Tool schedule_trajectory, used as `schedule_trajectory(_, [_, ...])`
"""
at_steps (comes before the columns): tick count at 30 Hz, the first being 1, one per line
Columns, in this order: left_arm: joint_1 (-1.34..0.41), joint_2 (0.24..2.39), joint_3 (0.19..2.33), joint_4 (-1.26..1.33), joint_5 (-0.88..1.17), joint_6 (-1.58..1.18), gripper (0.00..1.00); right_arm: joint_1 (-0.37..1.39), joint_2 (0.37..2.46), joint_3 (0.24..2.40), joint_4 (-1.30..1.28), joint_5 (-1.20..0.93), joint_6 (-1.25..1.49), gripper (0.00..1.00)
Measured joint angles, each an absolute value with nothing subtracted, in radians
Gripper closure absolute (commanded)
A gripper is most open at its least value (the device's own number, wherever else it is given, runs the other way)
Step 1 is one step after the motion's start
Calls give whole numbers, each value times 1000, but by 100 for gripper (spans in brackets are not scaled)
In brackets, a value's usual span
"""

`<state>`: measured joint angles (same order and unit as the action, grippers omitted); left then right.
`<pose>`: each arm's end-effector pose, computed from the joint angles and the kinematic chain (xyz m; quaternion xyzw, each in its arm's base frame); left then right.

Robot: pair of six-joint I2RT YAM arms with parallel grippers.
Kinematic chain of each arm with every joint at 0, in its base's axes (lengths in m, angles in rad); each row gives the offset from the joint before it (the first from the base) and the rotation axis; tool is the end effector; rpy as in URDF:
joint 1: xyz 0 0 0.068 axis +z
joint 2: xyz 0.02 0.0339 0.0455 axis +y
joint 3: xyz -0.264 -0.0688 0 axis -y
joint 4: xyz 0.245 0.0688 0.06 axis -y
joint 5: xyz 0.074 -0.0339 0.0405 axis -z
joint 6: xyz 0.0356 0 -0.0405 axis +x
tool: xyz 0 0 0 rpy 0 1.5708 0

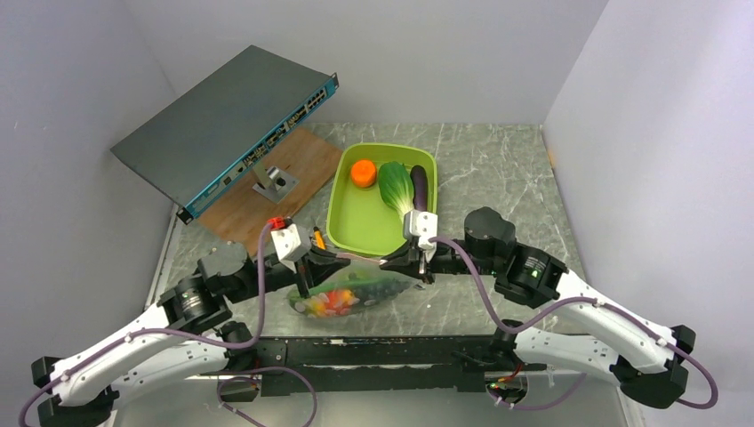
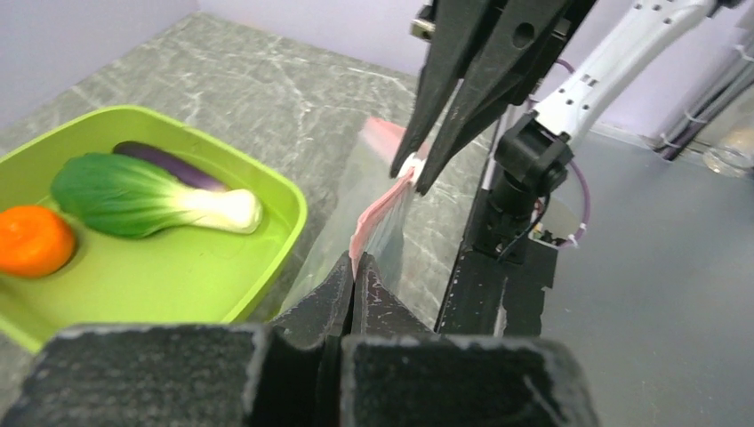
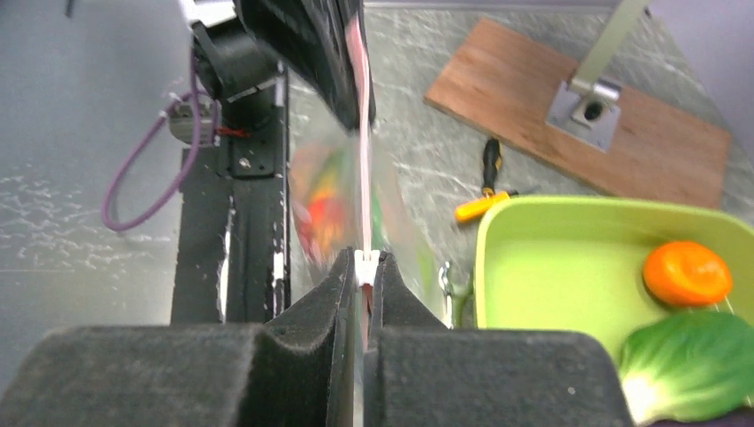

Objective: Place the food in the zip-top bag and seal the zipper
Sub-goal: Zip the zipper food storage bag at the center of the board, then place the zipper food storage bag at the center of the board.

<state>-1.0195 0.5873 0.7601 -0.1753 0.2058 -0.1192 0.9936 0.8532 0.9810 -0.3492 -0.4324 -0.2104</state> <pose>0.0672 -0.1232 0.3607 0.3717 0.6025 -0.4400 0.5525 0.0887 0.1636 0.3798 -0.5424 0.5528 0.3877 0.5000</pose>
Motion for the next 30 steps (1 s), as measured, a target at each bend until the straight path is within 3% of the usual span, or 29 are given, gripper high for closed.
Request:
schedule_trajectory(14, [-1016,368,810,-385,-178,-120,100,983,695,927,-456,-279,-196,100])
schedule_trajectory(27, [-1016,339,820,-439,-264,-121,100,982,639,915,-521,-229,-163,100])
schedule_trajectory(28, [-1016,341,820,-439,-263,-121,100,982,640,914,-522,-228,-162,99])
schedule_trajectory(30, [-1015,348,820,-439,-263,-121,100,982,646,913,-526,-228,-157,76])
